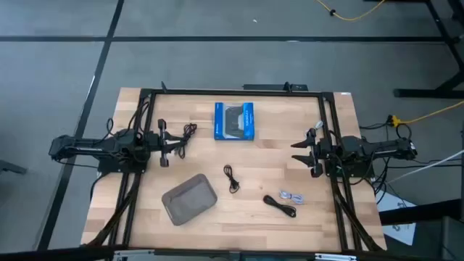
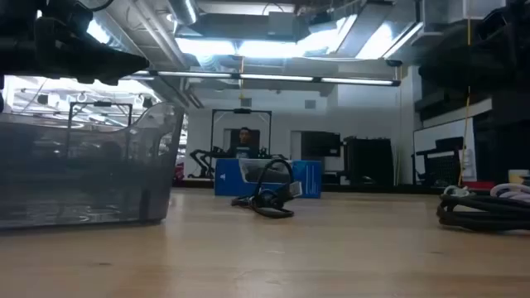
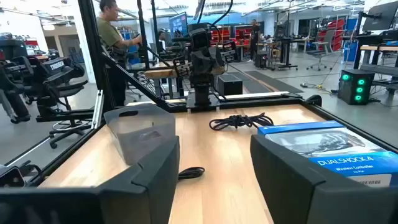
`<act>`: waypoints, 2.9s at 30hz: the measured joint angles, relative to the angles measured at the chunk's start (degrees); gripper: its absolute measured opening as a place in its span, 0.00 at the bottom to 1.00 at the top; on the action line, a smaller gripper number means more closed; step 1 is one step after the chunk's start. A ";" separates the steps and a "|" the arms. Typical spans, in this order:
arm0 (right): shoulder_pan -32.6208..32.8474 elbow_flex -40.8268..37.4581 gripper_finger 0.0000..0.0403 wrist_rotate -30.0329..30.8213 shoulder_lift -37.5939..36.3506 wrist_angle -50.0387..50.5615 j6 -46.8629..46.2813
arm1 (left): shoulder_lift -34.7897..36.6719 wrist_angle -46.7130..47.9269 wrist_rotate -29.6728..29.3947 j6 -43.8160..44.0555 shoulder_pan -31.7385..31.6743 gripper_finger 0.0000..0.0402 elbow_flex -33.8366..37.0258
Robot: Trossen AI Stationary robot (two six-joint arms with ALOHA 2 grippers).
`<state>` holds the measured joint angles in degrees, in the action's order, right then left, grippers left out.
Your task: Pick and place USB-C Cables
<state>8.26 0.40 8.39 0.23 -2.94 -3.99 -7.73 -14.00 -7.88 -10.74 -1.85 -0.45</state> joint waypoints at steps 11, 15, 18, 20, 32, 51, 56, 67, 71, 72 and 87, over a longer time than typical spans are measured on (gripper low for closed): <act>0.01 0.00 0.50 0.00 0.00 0.00 0.00 | -0.01 0.01 0.00 0.00 0.00 0.10 0.01; 0.01 0.00 0.50 0.00 0.01 0.00 0.00 | -0.01 0.00 0.00 -0.01 0.00 0.10 0.01; -0.01 0.00 0.50 0.01 0.00 0.00 0.00 | -0.01 0.00 0.00 0.00 -0.01 0.10 0.01; 0.01 0.00 0.50 -0.01 0.00 0.00 0.00 | 0.00 0.02 0.00 -0.01 0.00 0.10 0.01; 0.01 0.00 0.50 -0.01 0.01 -0.30 -0.27 | -0.02 -0.38 0.00 0.00 -0.02 0.10 0.00; -0.01 0.00 0.50 25.52 0.02 -22.69 -0.40 | 0.00 -9.60 -1.62 8.15 -0.02 0.10 0.01; -0.01 0.00 0.50 22.57 0.02 -37.15 12.58 | 0.00 -9.80 -6.23 7.20 -0.02 0.10 0.02; -2.55 0.00 0.50 20.47 0.12 -49.06 22.21 | 0.00 -9.76 -6.00 7.72 -0.01 0.10 0.01; -4.84 2.45 0.50 21.80 2.67 -46.99 19.89 | 0.00 -9.76 -6.01 7.76 0.00 0.10 0.01; -5.43 4.15 0.50 22.67 3.91 -45.01 19.46 | 0.00 -9.75 -6.01 7.76 -0.02 0.10 0.00; -19.02 39.04 0.50 46.02 44.49 25.46 -12.34 | -0.02 -9.58 -6.19 10.24 0.00 0.10 0.01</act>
<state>-10.76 39.45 54.41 44.72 22.52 -16.33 -7.75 -23.57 -14.06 -0.51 -1.85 -0.43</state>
